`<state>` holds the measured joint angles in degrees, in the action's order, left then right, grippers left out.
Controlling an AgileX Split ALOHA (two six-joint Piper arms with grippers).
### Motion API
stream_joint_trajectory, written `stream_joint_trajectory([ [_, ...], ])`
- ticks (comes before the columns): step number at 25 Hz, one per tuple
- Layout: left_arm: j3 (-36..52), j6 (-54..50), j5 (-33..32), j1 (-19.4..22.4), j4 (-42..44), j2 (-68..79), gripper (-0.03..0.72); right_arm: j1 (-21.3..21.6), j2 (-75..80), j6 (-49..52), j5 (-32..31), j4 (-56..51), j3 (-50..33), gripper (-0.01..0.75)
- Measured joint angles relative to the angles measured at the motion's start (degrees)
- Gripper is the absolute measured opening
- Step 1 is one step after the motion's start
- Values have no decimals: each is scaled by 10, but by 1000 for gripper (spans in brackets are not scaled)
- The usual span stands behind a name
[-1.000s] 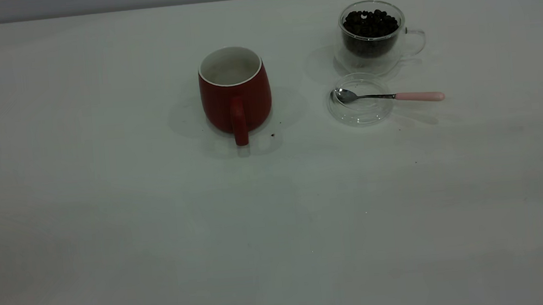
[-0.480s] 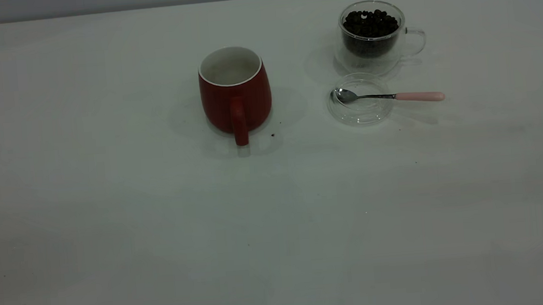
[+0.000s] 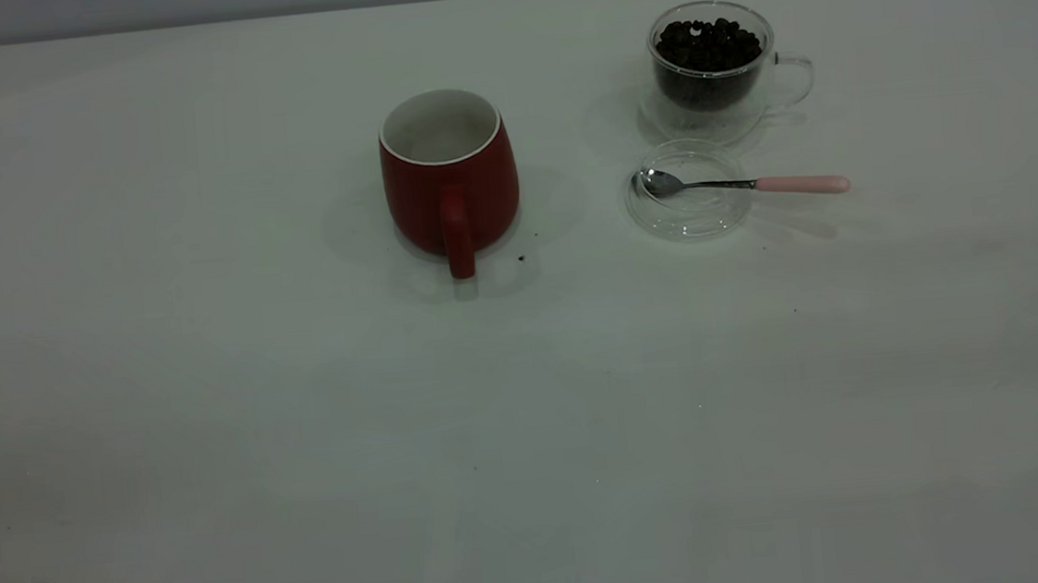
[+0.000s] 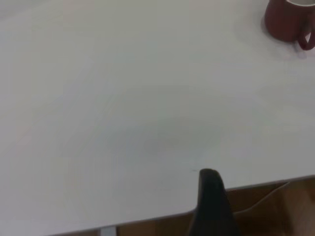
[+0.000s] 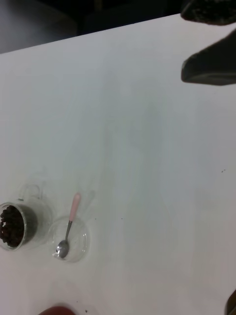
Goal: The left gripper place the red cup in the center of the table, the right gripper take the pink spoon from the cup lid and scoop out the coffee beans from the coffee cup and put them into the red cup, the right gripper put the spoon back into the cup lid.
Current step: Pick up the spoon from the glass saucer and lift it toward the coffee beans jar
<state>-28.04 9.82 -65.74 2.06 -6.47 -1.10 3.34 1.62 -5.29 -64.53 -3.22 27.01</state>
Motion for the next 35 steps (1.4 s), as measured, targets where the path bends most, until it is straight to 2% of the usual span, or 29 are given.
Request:
stream_joint_trajectory([
  [9, 0, -47, 3, 0, 27, 0, 586, 0, 0, 0, 0, 0, 0, 239],
  [35, 1, -54, 4, 0, 29, 0, 586, 0, 0, 0, 0, 0, 0, 239],
])
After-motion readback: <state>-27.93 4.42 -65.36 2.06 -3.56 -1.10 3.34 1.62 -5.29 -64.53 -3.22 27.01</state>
